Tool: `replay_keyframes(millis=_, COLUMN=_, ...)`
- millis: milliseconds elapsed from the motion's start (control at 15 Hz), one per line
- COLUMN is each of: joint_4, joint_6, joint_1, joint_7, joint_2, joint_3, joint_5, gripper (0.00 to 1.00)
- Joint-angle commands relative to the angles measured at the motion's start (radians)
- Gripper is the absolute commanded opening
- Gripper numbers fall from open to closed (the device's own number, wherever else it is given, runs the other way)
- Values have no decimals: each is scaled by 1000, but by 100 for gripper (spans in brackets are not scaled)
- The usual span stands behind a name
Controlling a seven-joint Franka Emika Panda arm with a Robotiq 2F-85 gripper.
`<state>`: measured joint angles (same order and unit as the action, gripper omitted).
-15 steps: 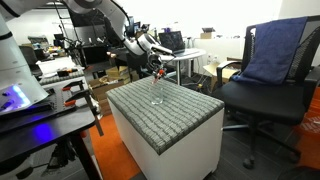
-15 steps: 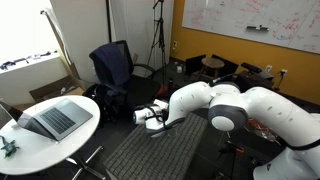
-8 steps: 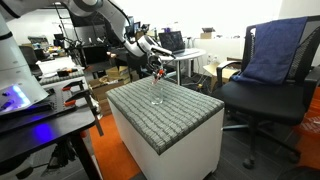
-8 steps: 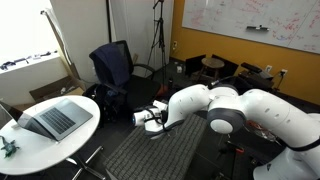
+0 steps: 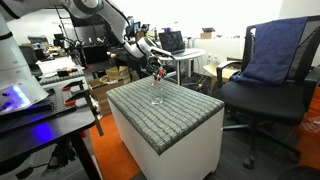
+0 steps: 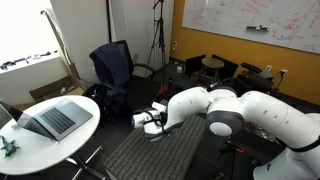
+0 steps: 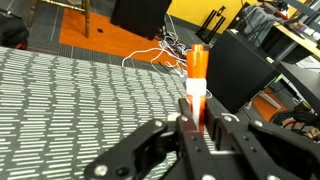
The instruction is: Put the red marker inside the glass
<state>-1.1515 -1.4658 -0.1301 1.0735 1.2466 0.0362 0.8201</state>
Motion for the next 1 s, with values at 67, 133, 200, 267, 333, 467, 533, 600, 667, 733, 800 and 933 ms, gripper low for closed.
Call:
replay_keyframes(millis=67, joint_4=37, joint_6=29, joint_1=-7, joint_7=7, joint_2=16, joint_3=-6, joint_5=12, gripper=5)
replay_keyframes(millis=133, joint_4=37, joint_6=27, joint_1=-8, joint_7=7, joint_2=17, joint_3=-7, joint_5=11, gripper=5)
replay_keyframes(millis=200, joint_4=37, joint_6=28, joint_1=-9, joint_7=9, joint_2=18, joint_3=-8, joint_5=11, gripper=5)
replay_keyframes(millis=267, joint_4=37, joint_6=27, joint_1=-10, joint_7=11, joint_2=18, joint_3=-8, joint_5=11, gripper=5)
replay_keyframes(millis=333, joint_4=36, joint_6=27, joint_1=-12, joint_7=10, joint_2=18, joint_3=-9, joint_5=12, gripper=7)
replay_keyframes(millis=467, joint_4=33, joint_6=26, joint_1=-13, joint_7=12, joint_2=18, joint_3=-10, joint_5=12, gripper=46)
replay_keyframes(millis=533, joint_4=33, joint_6=26, joint_1=-13, joint_7=11, joint_2=18, joint_3=-11, joint_5=11, gripper=52)
replay_keyframes(millis=600, joint_4=34, joint_6=26, joint_1=-13, joint_7=10, joint_2=18, joint_3=-11, joint_5=10, gripper=60)
replay_keyframes(millis=667, joint_4=34, joint_6=27, joint_1=-13, joint_7=10, joint_2=18, joint_3=-12, joint_5=10, gripper=67)
replay_keyframes(millis=733, joint_4=35, joint_6=27, joint_1=-13, joint_7=9, joint_2=18, joint_3=-12, joint_5=9, gripper=76)
replay_keyframes(millis=800, joint_4=34, joint_6=26, joint_1=-12, joint_7=8, joint_2=17, joint_3=-12, joint_5=8, gripper=82)
replay_keyframes(millis=933, joint_4=30, joint_6=22, joint_1=-11, joint_7=6, joint_2=12, joint_3=-13, joint_5=8, gripper=98)
